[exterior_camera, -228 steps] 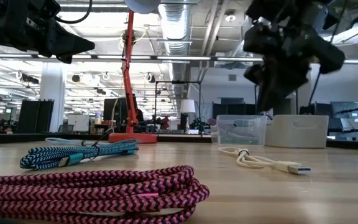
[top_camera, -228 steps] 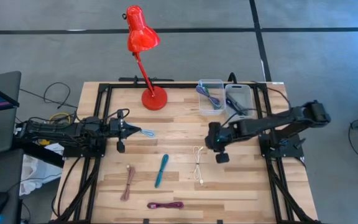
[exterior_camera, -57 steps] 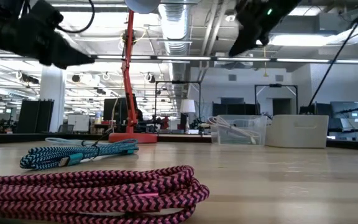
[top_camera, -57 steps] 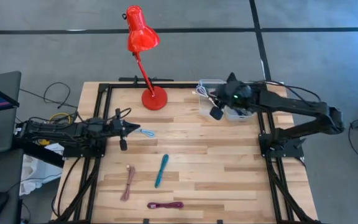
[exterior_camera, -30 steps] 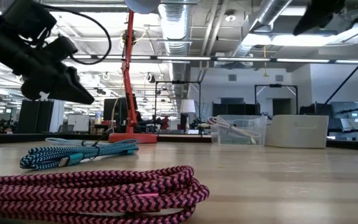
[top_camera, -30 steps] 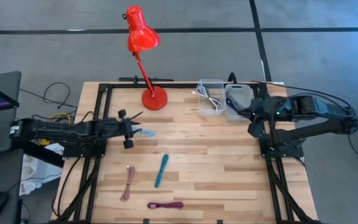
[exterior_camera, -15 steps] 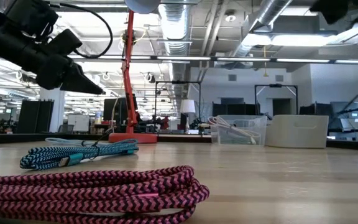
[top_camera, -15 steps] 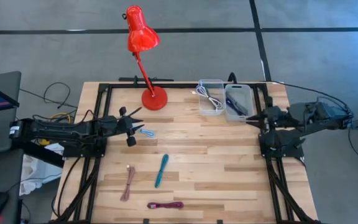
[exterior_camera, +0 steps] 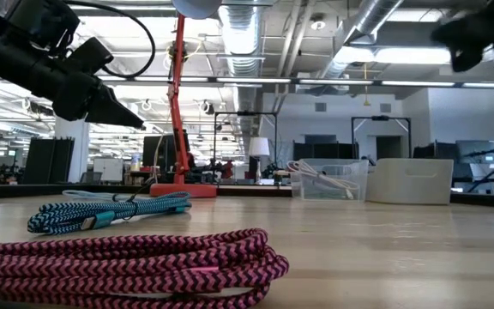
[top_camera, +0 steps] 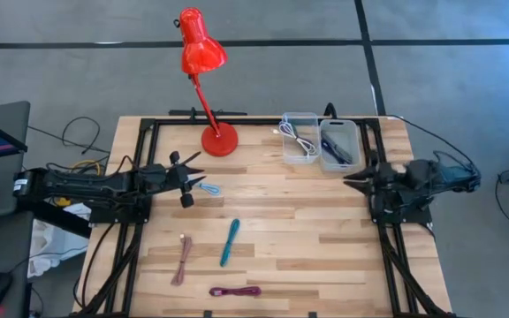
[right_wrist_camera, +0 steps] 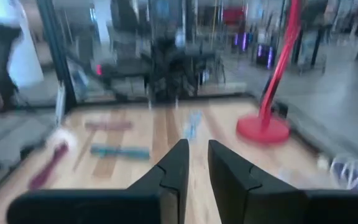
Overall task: Pick & Place USB Port
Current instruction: Put the light blue charger cable into the transparent bin
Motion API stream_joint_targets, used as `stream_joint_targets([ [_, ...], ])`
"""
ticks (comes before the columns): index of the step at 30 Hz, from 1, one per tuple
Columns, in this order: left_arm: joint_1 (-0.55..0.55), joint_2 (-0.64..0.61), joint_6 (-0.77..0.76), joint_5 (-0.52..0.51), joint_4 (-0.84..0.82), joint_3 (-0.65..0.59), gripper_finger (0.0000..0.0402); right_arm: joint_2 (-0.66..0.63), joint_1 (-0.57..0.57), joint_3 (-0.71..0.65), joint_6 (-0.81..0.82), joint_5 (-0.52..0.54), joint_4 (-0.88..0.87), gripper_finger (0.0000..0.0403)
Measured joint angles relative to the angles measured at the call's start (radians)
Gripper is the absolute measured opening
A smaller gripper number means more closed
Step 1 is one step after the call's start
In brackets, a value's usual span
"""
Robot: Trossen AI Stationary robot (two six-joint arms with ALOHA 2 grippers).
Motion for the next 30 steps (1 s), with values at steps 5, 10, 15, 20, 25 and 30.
stream_joint_targets([
  [5, 0.000, 0.009, 0.003, 0.005, 0.001, 0.000, 0.0092, 0.048, -0.002, -0.026, 0.035, 0.078, 0.094, 0.0054],
  [10, 0.001, 0.036, 0.003, 0.015, 0.004, 0.000, 0.0092, 0.054, 0.000, -0.052, -0.001, 0.098, 0.160, 0.0054],
  [15, 0.001, 0.102, 0.003, 0.075, 0.001, 0.000, 0.0092, 0.053, 0.002, -0.070, -0.025, 0.095, 0.164, 0.0054],
  [20, 0.001, 0.192, 0.003, 0.081, 0.016, 0.000, 0.0092, 0.054, 0.002, -0.071, -0.023, 0.095, 0.155, 0.0054],
  [25, 0.001, 0.271, 0.003, 0.083, 0.022, 0.000, 0.0098, 0.053, 0.002, -0.070, -0.012, 0.096, 0.158, 0.0054],
  [30, 0.001, 0.334, -0.024, 0.161, 0.023, 0.000, 0.0115, 0.053, 0.001, -0.070, 0.005, 0.096, 0.158, 0.0054],
])
